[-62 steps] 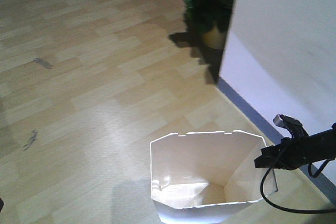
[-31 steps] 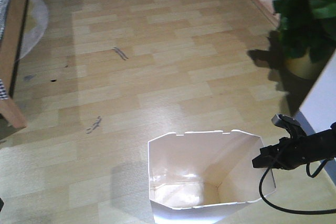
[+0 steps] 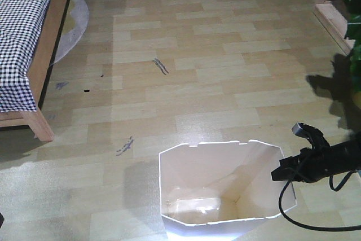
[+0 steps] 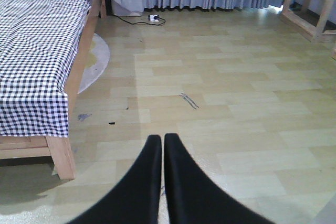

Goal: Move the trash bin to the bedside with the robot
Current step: 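Turn the base toward the bed while holding the bin rim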

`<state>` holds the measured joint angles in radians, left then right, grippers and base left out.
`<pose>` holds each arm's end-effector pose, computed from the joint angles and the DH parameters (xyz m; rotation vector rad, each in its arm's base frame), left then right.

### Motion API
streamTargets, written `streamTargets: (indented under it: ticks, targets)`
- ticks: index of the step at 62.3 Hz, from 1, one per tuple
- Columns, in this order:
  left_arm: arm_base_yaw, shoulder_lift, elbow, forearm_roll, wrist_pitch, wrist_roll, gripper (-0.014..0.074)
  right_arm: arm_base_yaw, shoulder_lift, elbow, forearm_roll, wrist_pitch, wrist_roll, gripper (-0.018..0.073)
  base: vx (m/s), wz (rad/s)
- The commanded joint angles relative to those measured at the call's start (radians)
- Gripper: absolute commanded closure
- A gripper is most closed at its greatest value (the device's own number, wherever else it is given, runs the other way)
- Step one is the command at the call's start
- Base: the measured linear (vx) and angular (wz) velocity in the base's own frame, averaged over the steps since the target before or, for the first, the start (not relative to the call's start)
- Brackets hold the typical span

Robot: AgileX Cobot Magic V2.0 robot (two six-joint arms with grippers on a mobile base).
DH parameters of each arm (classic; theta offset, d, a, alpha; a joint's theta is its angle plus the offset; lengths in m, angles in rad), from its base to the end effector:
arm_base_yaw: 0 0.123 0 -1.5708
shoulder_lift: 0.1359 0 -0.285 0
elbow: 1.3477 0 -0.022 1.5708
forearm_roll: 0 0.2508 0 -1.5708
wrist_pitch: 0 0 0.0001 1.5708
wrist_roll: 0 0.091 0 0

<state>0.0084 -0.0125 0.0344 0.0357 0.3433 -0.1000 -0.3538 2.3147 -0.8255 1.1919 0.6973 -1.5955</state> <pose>0.0535 0.0015 0.1713 -0.0775 1.8471 -0.0293 0.2757 -0.0439 -0.0112 -0.1511 2.8409 0.9341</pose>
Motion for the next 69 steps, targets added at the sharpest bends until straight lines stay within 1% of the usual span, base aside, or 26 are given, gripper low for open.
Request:
streamTargets:
  ticks: [1,69]
  targets:
    - [0.000,0.006,0.003,-0.002,-0.071,-0.004,0.0603,-0.004,-0.067,-0.005,0.038,0.221,0.001,0.0564,0.29,0.15]
    - [0.000,0.006,0.003,-0.002,-0.071,-0.004,0.0603,-0.004,-0.067,-0.005,0.038,0.221,0.001,0.0564,0.32,0.08]
